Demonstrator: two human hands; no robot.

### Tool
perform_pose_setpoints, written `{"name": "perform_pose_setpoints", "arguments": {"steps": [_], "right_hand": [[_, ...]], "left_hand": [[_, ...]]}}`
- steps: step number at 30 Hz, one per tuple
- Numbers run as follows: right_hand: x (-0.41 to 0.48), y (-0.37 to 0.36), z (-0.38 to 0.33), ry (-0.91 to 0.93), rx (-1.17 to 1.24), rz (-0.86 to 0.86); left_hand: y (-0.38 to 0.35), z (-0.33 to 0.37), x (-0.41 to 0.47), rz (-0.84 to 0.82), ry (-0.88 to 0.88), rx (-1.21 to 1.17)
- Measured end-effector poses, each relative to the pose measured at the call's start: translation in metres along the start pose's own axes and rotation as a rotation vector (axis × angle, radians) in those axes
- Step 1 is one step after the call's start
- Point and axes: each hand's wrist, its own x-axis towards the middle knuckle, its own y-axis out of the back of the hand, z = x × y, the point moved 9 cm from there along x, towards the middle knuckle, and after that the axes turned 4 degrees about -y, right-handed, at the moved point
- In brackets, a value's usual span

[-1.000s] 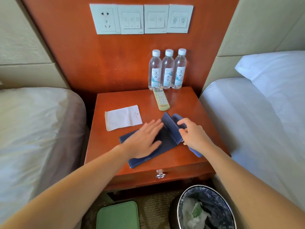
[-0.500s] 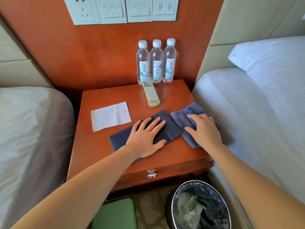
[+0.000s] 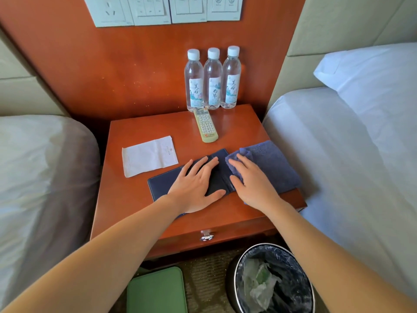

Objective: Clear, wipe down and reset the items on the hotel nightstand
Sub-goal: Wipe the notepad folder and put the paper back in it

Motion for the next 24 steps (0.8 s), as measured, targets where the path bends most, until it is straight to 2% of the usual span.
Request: {"name": "perform_pose_setpoints", "arguments": {"steps": [4, 7, 12, 18, 22, 24], "right_hand": [[-0.005, -0.006, -0.006, 0.105, -0.185, 0.100], [-0.006, -0.006, -0.005, 0.138, -0.197, 0.137], [-0.007, -0.002, -0.009, 0.161, -0.156, 0.148], [-0.050, -0.003, -0.023, 0.283, -0.168, 0.178], [-0.044, 0.005, -0.020, 0.181, -0.064, 0.062], [-0.031, 0.009, -0.013, 0.064, 0.066, -0.070]], "left_hand": [[0.009, -0.002, -0.003, 0.014, -0.024, -0.098], [0.016, -0.013, -0.028, 0.032, 0.047, 0.023], [0.005, -0.037, -0.085, -0.075, 0.187, 0.108], [-0.003, -0.037, -0.065, -0.136, 0.043, 0.119], [-0.005, -0.028, -0.050, -0.124, -0.001, 0.114], [-0.006, -0.027, -0.047, -0.112, -0.003, 0.101]]}}
